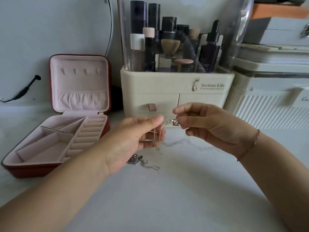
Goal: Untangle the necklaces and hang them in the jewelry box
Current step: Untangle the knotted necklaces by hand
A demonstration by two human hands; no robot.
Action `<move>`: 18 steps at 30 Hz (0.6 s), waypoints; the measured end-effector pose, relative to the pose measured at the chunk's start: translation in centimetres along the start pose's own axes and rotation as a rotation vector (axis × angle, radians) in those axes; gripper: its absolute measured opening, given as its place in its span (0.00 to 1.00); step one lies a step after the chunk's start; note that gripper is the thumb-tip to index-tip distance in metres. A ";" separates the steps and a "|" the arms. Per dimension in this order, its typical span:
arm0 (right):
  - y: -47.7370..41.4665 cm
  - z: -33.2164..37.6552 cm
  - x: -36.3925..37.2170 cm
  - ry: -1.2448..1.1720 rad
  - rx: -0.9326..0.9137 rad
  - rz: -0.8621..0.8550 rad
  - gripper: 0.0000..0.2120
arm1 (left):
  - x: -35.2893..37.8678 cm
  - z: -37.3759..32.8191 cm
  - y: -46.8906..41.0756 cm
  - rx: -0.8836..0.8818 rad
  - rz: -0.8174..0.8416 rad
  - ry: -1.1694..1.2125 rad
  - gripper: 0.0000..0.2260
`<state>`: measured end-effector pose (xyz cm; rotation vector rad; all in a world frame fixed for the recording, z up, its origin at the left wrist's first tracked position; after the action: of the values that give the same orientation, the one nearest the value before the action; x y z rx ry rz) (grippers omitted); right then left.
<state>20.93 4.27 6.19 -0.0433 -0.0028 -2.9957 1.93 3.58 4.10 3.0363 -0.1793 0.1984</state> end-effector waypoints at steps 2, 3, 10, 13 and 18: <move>0.0 0.4 -0.6 -0.079 -0.048 -0.045 0.10 | 0.0 -0.2 0.0 -0.019 0.001 0.025 0.08; 0.0 0.6 -0.9 -0.117 -0.071 -0.065 0.09 | -0.1 -0.2 0.0 -0.025 0.008 0.031 0.08; 0.2 1.4 -2.2 -0.284 -0.171 -0.112 0.08 | -0.7 -0.4 -0.3 -0.035 0.038 0.071 0.07; 0.3 1.5 -2.5 -0.278 -0.185 -0.119 0.09 | -0.8 -0.3 -0.5 -0.035 0.036 0.118 0.06; 0.4 1.6 -2.3 -0.336 -0.199 -0.148 0.07 | -1.0 -0.2 -0.5 -0.015 -0.009 0.071 0.11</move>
<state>23.33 4.23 7.72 -0.5905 0.2663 -3.0819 0.99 4.22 4.11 3.0087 -0.1605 0.3027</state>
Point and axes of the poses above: each hand's wrist, its own y-axis away from the middle knuckle, its own x-axis out of the palm, z = x × y, the point moved 1 cm from there along -y, towards the middle knuckle, and after that the axes turned 11 degrees about -z, right-handed, at the moved point
